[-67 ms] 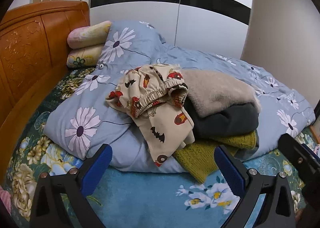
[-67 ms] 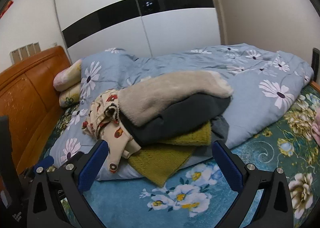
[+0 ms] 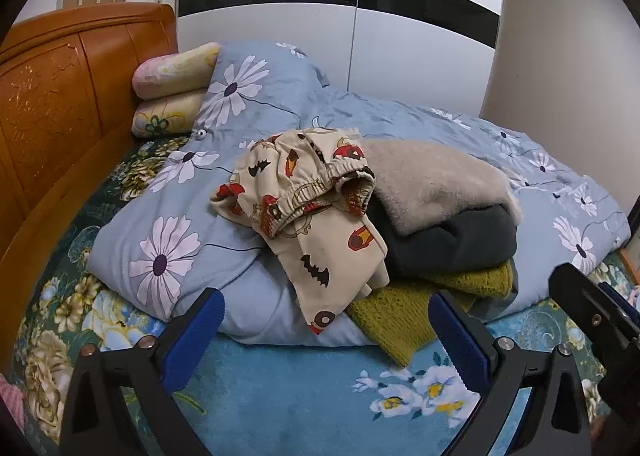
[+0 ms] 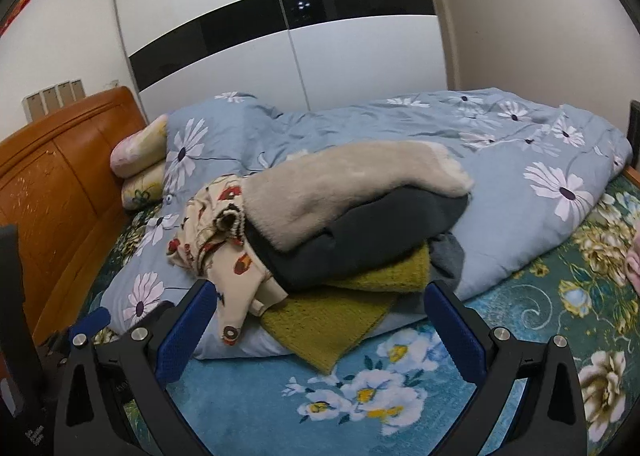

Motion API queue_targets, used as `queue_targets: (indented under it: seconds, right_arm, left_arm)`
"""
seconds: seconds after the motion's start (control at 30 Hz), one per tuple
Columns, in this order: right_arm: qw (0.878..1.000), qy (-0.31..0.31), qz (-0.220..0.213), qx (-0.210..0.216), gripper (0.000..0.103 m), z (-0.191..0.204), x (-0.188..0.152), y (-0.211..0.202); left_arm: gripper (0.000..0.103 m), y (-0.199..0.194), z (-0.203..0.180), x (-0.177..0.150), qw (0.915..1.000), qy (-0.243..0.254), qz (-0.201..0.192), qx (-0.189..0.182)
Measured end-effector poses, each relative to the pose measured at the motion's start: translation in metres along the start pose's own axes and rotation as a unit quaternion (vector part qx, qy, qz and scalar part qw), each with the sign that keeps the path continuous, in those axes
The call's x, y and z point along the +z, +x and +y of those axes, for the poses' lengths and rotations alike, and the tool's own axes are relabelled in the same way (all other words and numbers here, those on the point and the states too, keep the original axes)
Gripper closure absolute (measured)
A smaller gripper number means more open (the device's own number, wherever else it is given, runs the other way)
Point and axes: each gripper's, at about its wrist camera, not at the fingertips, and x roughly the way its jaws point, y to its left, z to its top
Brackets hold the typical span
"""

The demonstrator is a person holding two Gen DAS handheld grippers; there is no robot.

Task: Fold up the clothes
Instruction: 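Approach the clothes pile with both grippers open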

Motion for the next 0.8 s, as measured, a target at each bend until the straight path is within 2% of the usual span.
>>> queue_targets:
  seconds: [0.43,0.8]
  right_arm:
    - [0.999,-0.028,-0.011,0.025,0.000,0.020,-0.003,0.003]
    - [0.999,-0.026,-0.007,0.020,0.000,0.022,-0.007,0.006]
  left_arm:
    - [0.000,-0.006,0.003,0.009,0.9995,0.015,-0.023,0.018]
    - [0.000,0.000,0.002,0.008,0.9996,0.018,-0.011,0.017]
